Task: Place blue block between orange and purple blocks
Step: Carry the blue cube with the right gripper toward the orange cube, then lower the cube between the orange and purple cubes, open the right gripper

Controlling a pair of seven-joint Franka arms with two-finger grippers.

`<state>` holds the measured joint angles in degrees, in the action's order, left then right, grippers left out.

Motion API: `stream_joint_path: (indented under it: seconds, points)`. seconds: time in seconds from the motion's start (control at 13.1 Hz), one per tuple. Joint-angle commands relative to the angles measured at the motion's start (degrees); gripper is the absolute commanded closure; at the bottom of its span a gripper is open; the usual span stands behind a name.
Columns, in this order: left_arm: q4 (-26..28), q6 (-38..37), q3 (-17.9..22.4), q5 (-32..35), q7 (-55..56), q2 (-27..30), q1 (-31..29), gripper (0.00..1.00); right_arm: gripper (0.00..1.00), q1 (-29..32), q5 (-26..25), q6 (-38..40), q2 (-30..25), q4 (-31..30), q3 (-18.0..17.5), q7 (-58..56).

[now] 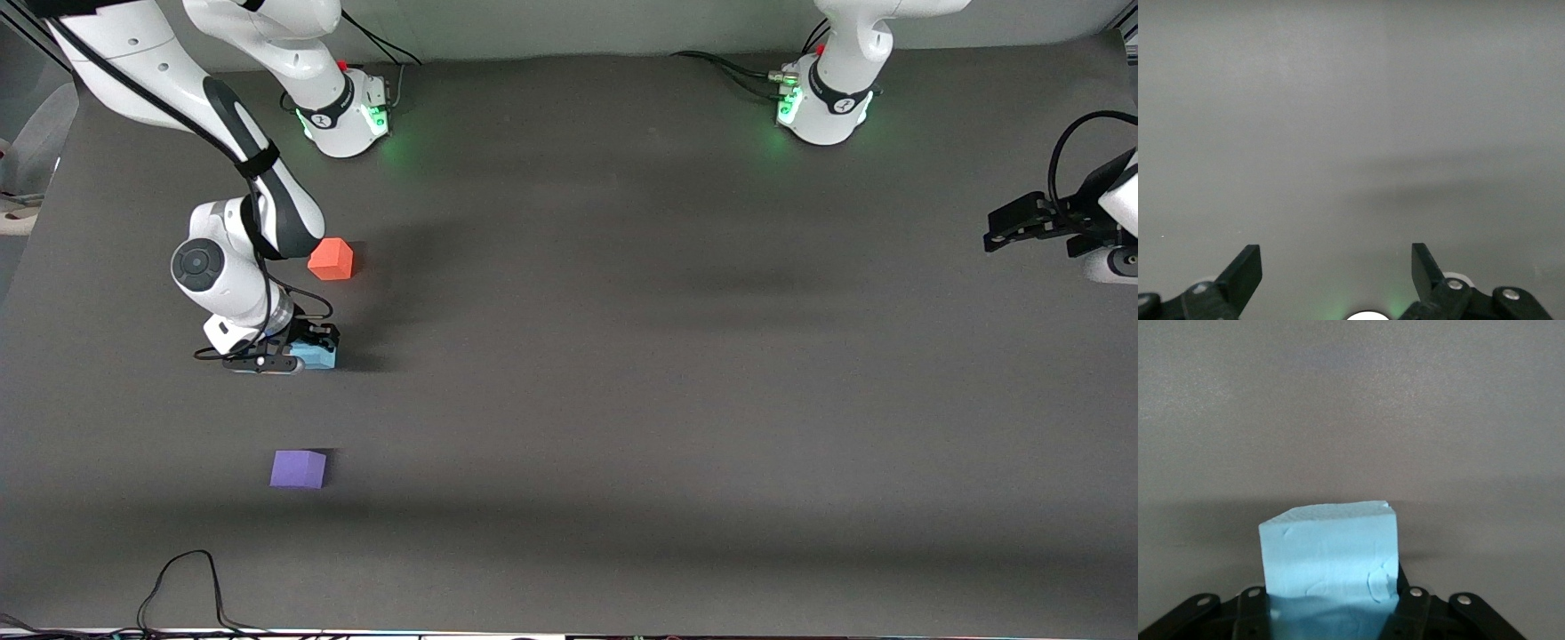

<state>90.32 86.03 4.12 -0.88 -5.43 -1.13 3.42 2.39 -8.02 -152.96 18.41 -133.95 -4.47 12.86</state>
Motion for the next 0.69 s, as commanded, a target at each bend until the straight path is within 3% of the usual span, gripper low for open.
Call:
stream_joint_path:
  seconds: [0.0, 0.08, 0.15, 0.38, 0.61]
  points:
    - [-0.1, -0.5, 0.4, 0.8, 0.3, 0.2, 0.8, 0.00, 0.59, -0.7, 1.6, -2.2, 0.9, 0.0, 0.6, -1.1]
    - [-0.1, -0.4, 0.4, 0.8, 0.3, 0.2, 0.8, 0.00, 0.46, -0.7, 1.6, -2.3, 1.3, 0.0, 0.6, -1.1]
    - [-0.1, -0.4, 0.4, 0.8, 0.4, 0.2, 0.8, 0.00, 0.01, -0.7, 1.6, -2.3, 1.3, 0.1, 0.6, -0.9]
    - [-0.1, 0.0, 0.4, 0.8, 0.4, 0.2, 0.7, 0.00, 0.00, -0.7, 1.6, -0.5, -0.8, 0.1, 0.7, -0.6]
    - [-0.1, 0.1, 0.4, 0.8, 0.6, 0.2, 0.9, 0.00, 0.00, -0.7, 1.6, 5.7, -7.7, 0.6, 0.8, -0.8]
